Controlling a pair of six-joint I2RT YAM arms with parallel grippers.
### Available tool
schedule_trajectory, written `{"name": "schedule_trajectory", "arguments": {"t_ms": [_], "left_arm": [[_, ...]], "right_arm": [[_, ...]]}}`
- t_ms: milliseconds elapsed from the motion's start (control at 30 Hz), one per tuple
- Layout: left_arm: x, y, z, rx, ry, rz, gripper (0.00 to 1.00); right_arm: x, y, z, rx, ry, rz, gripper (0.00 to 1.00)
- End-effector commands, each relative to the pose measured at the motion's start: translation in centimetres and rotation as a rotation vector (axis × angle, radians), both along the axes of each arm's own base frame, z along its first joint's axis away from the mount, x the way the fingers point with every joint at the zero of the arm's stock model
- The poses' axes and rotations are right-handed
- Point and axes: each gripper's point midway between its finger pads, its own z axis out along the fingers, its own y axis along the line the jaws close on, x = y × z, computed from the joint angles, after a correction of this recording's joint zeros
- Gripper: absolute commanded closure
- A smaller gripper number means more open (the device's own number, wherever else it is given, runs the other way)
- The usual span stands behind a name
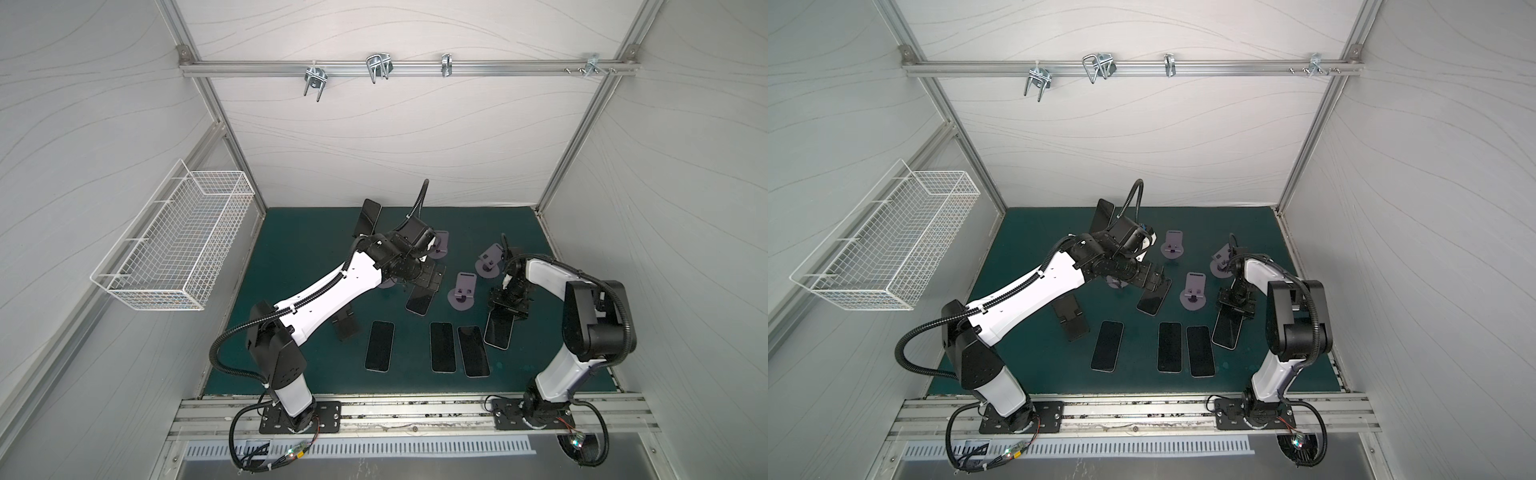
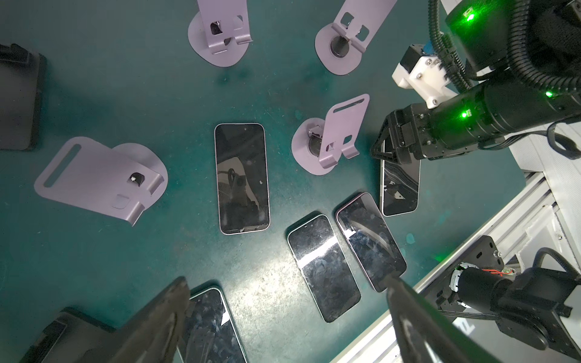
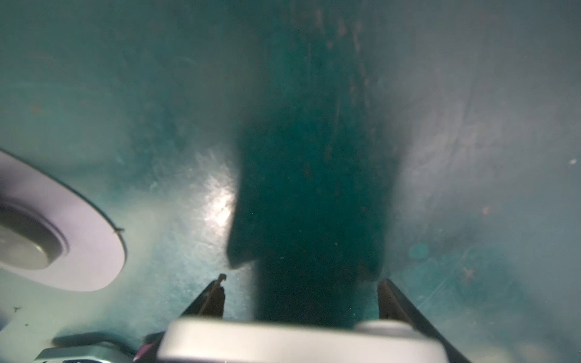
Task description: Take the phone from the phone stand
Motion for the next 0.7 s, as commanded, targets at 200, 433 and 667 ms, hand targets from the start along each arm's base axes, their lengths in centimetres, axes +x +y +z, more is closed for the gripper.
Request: {"name": "schedule_trajectory", "arguments": {"t_ms": [200, 433, 667], "left_arm": [[0.8, -0.5, 1.2, -0.006, -0.048, -0.004, 0.01], [0.9, -0.4, 0.9, 0.002, -0.048, -0.003, 0.01], [0.9, -0.4, 0.8, 0.010, -0.053, -0.013, 0.01]], "right_arm": [[1.0, 0.0, 0.4, -0.013, -0.053, -0.017, 0.41], [1.3, 0.9, 0.1, -0.036, -0.077, 0.011, 0.41], [1.5, 1.0, -0.3, -0.058, -0.089, 0.020, 0.41]]}}
